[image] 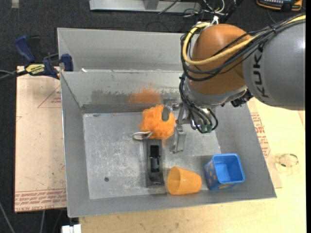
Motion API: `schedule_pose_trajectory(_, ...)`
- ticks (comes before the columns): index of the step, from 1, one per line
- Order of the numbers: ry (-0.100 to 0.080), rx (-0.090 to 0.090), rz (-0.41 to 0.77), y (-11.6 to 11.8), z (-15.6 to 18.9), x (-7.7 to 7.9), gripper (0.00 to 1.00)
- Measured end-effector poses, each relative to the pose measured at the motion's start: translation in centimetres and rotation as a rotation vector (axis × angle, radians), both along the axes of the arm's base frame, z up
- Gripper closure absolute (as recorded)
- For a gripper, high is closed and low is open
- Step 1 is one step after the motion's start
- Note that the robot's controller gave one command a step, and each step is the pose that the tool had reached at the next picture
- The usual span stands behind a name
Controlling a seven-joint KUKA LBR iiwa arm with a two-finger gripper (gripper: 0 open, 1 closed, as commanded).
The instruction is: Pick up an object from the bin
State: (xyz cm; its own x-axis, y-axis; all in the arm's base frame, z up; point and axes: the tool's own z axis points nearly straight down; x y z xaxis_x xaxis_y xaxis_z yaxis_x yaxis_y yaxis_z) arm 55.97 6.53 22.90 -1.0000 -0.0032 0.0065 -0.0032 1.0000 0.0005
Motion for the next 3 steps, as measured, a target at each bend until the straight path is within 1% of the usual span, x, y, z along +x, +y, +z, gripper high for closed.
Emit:
schedule_pose_trajectory(1, -0.008, 0.001, -0.002, 0.0, 0.4, 0.1, 0.00)
schedule_pose_trajectory(2, -0.019, 0.003, 0.031, -0.8, -1.8, 1.8, 0.00)
schedule_pose_trajectory(3, -0.012, 0.002, -0.057, -4.9, -6.6, 6.0, 0.00)
